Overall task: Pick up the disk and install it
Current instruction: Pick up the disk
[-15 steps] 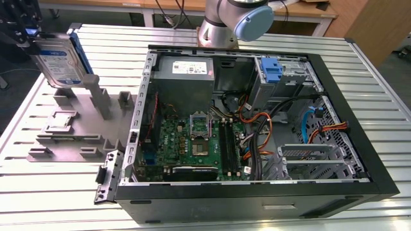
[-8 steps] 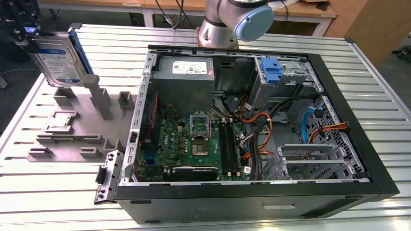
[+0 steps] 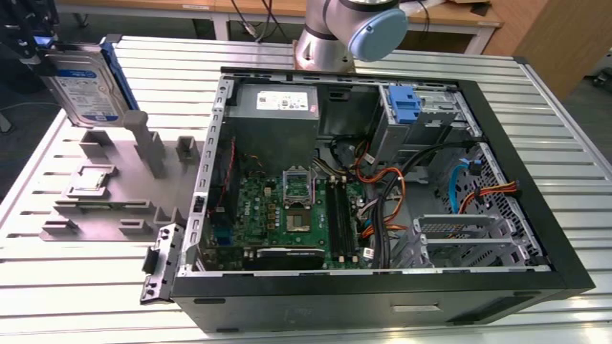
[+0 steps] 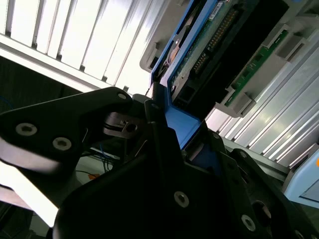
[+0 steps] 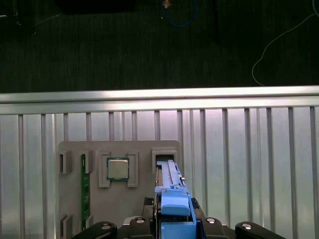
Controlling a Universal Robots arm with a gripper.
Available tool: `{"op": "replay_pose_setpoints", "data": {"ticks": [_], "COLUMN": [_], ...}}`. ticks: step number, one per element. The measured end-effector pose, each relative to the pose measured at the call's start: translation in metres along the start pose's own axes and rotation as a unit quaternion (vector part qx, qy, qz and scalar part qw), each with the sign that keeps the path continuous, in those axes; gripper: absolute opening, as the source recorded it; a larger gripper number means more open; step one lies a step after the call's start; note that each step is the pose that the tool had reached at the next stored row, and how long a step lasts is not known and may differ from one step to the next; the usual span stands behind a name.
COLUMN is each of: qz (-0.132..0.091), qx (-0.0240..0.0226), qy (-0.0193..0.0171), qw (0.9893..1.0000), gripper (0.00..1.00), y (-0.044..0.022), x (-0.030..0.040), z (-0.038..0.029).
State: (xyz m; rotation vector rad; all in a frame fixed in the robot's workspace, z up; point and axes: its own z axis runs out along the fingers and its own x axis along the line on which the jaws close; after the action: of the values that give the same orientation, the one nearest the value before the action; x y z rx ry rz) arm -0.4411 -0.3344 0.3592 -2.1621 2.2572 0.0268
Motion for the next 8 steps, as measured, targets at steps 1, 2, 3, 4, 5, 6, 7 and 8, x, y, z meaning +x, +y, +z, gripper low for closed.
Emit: {"op": "replay_pose_setpoints", "data": {"ticks": [1,2,3,4,5,6,7,8], "qz": [0.0,0.0,0.0,0.0,0.0,0.0,0.0,0.0], "qx": [0.0,0.0,0.0,0.0,0.0,0.0,-0.0001,-0.0001], "qy": [0.0,0.0,0.0,0.0,0.0,0.0,0.0,0.0], "qw": [1.0,1.0,1.0,1.0,1.0,1.0,1.0,1.0], "gripper": [0.37,0.37,0.37,0.37,0.37,0.37,0.37,0.37], "y": [0.0,0.0,0.0,0.0,0.0,0.0,0.0,0.0], "x": [0.0,0.0,0.0,-0.0001,-0.0001,-0.0001,-0.0001,-0.0001], "z": [-0.0006,-0.0012,-0.0018,-0.0025,-0.0031,-0.0038,-0.0045,-0.0051]}}
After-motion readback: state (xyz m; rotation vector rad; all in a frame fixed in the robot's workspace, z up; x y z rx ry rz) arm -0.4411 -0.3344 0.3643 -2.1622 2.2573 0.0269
